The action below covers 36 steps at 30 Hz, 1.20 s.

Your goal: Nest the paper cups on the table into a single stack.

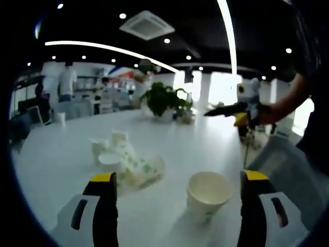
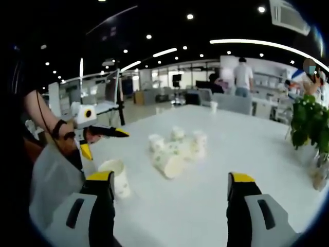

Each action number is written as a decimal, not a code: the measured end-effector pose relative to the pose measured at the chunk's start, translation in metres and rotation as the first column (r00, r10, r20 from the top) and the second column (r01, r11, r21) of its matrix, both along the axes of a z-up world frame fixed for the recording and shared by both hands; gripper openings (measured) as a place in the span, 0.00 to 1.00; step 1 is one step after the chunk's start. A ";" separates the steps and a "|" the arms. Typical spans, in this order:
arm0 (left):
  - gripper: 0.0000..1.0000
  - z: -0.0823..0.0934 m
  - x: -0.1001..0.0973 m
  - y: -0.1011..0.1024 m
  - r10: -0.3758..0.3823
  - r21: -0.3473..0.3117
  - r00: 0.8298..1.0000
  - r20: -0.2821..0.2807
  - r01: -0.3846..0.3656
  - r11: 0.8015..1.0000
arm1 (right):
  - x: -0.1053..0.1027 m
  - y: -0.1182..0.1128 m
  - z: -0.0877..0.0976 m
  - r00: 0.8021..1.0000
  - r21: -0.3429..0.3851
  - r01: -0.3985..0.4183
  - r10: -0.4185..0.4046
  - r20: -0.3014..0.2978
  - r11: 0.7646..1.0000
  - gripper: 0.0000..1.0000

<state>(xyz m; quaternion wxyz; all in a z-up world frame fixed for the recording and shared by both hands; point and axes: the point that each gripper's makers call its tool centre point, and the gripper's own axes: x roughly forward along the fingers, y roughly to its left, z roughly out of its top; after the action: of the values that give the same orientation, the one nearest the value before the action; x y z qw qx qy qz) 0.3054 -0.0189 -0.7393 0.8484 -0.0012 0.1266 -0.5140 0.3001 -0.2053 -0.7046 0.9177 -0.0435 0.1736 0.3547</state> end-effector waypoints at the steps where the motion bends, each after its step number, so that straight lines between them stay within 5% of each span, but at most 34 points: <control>1: 0.98 0.000 0.001 0.000 0.000 0.000 1.000 0.002 0.000 1.000 | 0.000 0.000 0.000 1.000 -0.002 0.000 0.000 0.000 1.000 0.89; 21: 0.98 0.002 0.008 0.039 0.129 0.019 0.992 0.004 -0.129 0.991 | 0.009 0.010 -0.004 1.000 0.003 -0.022 0.022 -0.003 1.000 0.88; 36: 0.98 0.004 0.028 0.098 0.288 0.032 0.957 0.022 -0.289 0.957 | 0.028 0.020 -0.012 0.999 -0.003 -0.036 0.036 -0.022 0.999 0.86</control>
<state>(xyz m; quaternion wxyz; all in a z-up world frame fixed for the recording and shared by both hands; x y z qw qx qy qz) 0.3336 0.0792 -0.7355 0.9152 -0.0001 0.1267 -0.3826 0.3285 -0.1849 -0.7169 0.9093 -0.0442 0.1832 0.3711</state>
